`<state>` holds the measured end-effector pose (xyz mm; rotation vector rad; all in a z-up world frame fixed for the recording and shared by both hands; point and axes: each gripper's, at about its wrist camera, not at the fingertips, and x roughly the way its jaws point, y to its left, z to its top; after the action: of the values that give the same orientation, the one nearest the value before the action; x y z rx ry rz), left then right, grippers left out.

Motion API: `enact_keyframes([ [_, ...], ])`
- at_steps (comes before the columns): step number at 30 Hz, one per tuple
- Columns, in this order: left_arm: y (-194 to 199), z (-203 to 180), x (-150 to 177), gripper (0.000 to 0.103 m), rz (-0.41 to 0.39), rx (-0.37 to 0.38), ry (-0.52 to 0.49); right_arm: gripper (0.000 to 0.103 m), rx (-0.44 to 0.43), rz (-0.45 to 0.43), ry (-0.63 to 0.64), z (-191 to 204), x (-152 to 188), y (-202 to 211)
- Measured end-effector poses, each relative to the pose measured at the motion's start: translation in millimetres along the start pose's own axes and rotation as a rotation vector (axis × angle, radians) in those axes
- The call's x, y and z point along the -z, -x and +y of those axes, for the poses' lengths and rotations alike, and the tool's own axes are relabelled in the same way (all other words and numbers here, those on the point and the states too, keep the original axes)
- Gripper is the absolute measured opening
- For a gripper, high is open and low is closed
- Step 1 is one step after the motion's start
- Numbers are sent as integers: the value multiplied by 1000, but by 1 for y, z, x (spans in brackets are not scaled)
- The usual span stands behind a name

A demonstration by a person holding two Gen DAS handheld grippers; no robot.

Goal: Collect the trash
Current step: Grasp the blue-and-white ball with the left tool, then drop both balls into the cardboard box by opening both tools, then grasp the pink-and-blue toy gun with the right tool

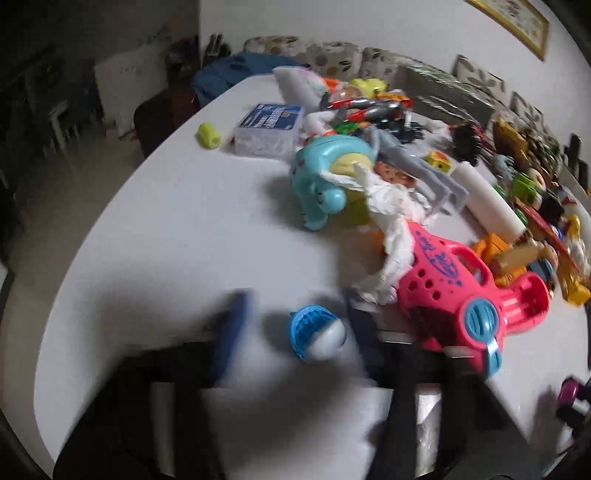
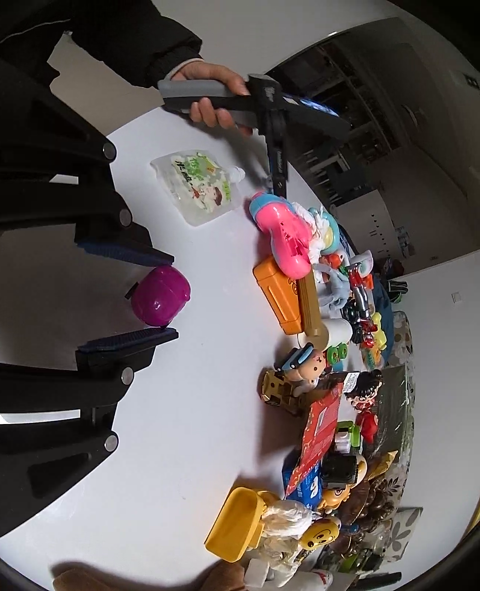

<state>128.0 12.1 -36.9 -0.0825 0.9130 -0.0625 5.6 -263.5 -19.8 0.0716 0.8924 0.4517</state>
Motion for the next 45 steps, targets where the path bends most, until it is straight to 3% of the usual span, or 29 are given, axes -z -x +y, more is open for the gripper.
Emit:
enact_keyframes([
  [2,7,4,5,24,-6,66,18,34,3,-3,-1,2,-2,0],
  [6,47,7,19,24,-96,83,-5,34,-13,-23,-13,13,-4,9],
  [12,152,-15,66,24,-204,221,-171,34,-101,-36,12,48,10,44],
  [16,189,-34,122,24,-163,291,-313,34,-159,20,57,81,44,64],
  [19,183,-42,168,25,-69,336,-376,34,-162,102,72,96,77,56],
  [21,162,-45,194,46,5,338,-386,35,-151,170,54,97,100,36],
  [22,150,-45,205,83,41,348,-389,45,-140,193,50,96,108,26],
  [23,136,-45,217,95,56,333,-394,70,-125,214,51,94,117,15],
  [24,122,-45,227,96,53,295,-404,75,-94,218,60,93,127,3],
  [27,87,-43,243,96,143,238,-427,63,-48,251,83,91,134,-11],
  [30,99,-33,231,96,117,277,-391,62,-95,167,99,93,111,12],
  [33,128,-27,201,96,-2,309,-376,68,-27,28,221,97,54,36],
  [36,138,-25,173,96,-66,310,-340,68,35,-36,333,96,-5,25],
  [41,128,-16,137,96,-66,347,-206,68,138,-11,564,100,-78,-28],
  [45,121,-3,125,96,-58,364,-127,65,246,84,821,112,-91,-85],
])
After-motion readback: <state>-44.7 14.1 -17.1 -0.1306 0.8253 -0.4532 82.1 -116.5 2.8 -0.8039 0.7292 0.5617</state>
